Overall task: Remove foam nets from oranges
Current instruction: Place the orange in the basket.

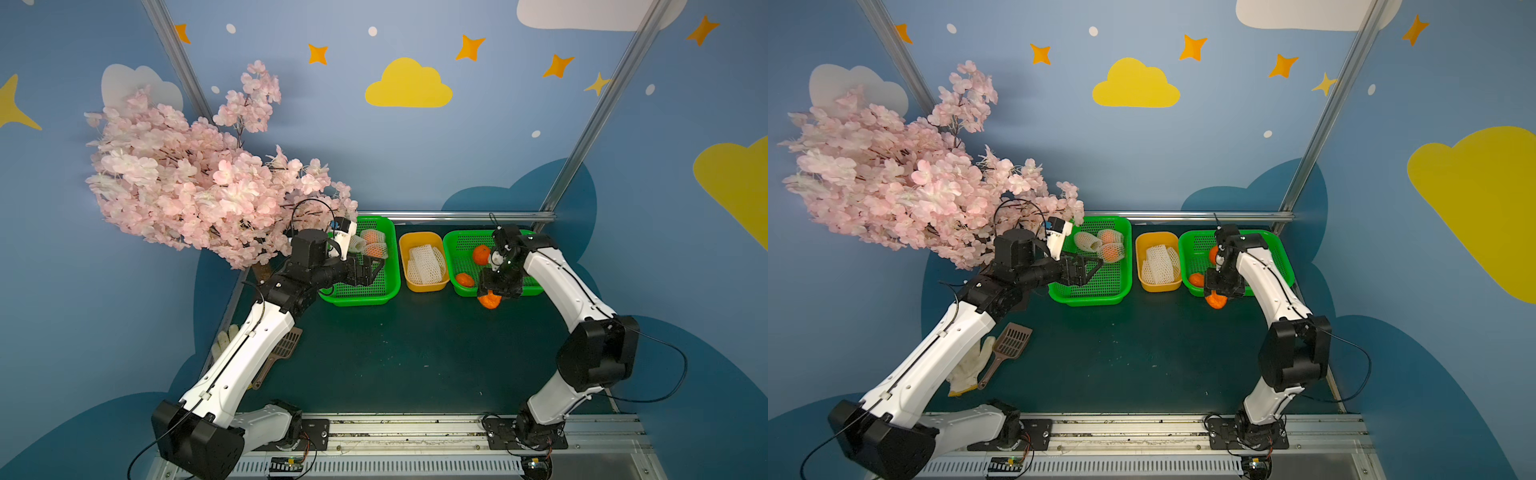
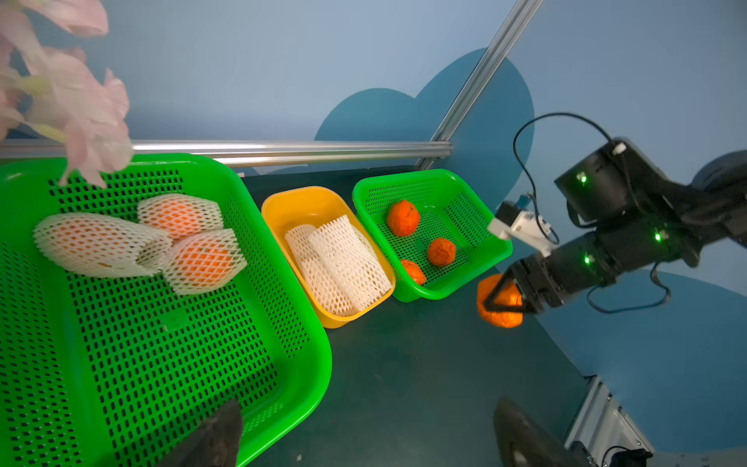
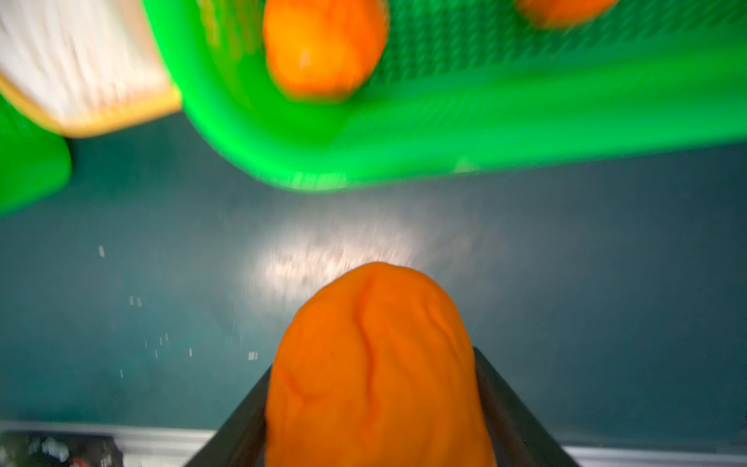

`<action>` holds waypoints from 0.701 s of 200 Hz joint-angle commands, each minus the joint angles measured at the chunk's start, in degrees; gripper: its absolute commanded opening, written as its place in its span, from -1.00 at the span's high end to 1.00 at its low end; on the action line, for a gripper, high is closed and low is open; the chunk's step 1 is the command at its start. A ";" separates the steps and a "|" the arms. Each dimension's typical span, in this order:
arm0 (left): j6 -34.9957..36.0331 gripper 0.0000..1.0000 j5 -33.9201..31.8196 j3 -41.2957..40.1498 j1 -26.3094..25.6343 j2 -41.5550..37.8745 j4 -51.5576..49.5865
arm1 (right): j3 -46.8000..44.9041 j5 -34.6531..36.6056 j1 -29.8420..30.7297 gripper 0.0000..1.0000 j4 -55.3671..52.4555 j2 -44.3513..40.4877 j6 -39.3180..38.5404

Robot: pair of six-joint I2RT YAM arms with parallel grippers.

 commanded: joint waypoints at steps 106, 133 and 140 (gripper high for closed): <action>-1.24 -0.93 -0.92 1.96 0.69 2.92 -5.39 | 45.74 8.41 -2.85 -0.11 -13.02 40.15 -7.35; -1.92 -0.93 0.17 2.05 0.70 4.43 -4.41 | 45.66 9.59 -2.10 -0.11 -12.03 41.57 -8.50; -1.97 -0.93 0.32 2.17 0.69 4.78 -4.16 | 45.51 10.06 -1.73 -0.12 -12.16 41.90 -8.87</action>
